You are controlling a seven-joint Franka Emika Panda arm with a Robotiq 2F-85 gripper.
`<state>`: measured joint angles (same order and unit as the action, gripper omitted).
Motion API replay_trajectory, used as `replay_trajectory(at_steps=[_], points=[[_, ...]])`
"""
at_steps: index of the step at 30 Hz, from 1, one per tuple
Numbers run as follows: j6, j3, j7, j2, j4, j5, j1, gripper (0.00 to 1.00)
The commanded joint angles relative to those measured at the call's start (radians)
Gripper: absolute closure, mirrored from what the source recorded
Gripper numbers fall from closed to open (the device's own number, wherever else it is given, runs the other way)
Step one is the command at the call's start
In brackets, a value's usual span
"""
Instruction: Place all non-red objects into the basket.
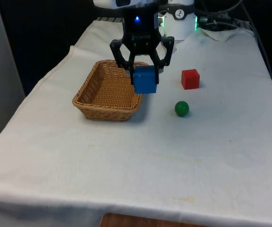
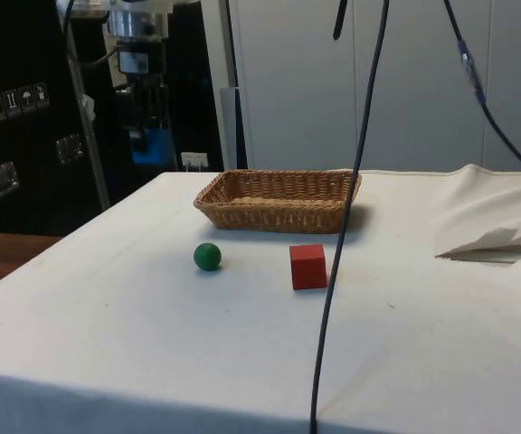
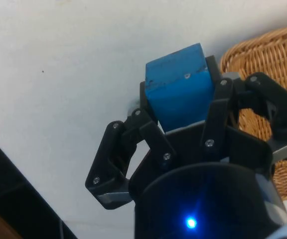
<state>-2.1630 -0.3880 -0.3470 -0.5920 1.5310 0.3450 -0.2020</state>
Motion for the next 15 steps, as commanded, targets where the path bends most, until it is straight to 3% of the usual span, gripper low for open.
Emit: replay_trajectory(at_steps=[1,2,3,9,10,11,15], points=[[0.0,-0.001,-0.002,0.006,0.006,-0.001,0.0,0.99],[-0.021,-0.009,-0.005,0.038,0.049,-0.013,-0.011,0.99],[-0.02,-0.009,-0.005,0.044,0.055,-0.016,-0.012,0.99],[-0.017,-0.008,-0.011,0.083,0.099,-0.035,-0.011,0.99],[0.0,-0.001,-0.011,0.066,0.073,-0.028,-0.003,0.99],[-0.016,-0.008,-0.015,0.095,0.114,-0.04,-0.012,0.99],[-0.018,-0.007,-0.025,0.12,0.148,-0.045,-0.011,0.99]])
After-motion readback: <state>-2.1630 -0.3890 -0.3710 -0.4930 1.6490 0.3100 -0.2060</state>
